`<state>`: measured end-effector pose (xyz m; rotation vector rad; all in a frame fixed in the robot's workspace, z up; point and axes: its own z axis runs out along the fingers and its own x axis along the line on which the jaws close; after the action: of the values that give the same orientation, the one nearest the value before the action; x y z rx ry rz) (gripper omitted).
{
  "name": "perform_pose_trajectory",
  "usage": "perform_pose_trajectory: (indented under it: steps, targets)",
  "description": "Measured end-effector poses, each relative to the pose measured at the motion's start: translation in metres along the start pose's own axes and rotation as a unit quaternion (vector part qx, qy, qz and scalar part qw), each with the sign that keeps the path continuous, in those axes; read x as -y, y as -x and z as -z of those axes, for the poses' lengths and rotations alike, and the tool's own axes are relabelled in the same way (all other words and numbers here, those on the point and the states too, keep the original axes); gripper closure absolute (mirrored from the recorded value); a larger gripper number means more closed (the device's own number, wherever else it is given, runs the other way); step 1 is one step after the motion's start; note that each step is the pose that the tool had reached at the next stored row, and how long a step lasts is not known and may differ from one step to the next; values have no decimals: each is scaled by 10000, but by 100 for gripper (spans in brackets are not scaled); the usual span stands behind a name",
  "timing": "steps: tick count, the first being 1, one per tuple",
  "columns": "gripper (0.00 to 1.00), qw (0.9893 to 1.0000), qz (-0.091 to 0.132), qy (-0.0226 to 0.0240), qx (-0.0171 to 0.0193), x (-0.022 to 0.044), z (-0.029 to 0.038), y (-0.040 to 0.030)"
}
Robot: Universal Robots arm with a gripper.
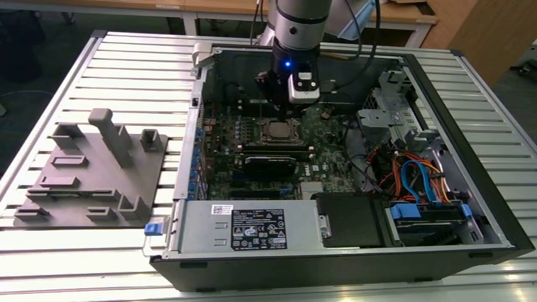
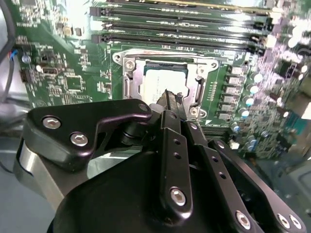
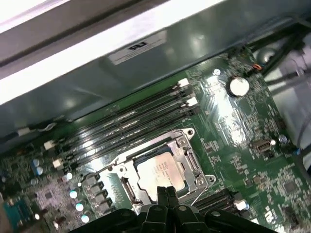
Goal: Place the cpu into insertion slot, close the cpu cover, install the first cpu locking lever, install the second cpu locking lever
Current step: 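Install the first cpu locking lever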
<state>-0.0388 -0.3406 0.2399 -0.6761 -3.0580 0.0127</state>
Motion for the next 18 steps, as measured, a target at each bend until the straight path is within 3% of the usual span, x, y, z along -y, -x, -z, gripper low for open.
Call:
perform_pose_trajectory:
  steps: [4, 6, 8, 9, 13, 18]
  targets:
    - [90, 9999, 151, 8, 1, 2, 0, -4]
    - [90, 9998, 156, 99, -18, 7, -2, -15]
    - [90, 9996, 184, 224, -72, 7, -2, -16]
    - [90, 9994, 212, 245, -83, 7, -1, -16]
    - [90, 9984, 496, 242, -85, 8, -2, -16]
    - [90, 9956, 906, 237, -86, 8, -4, -16]
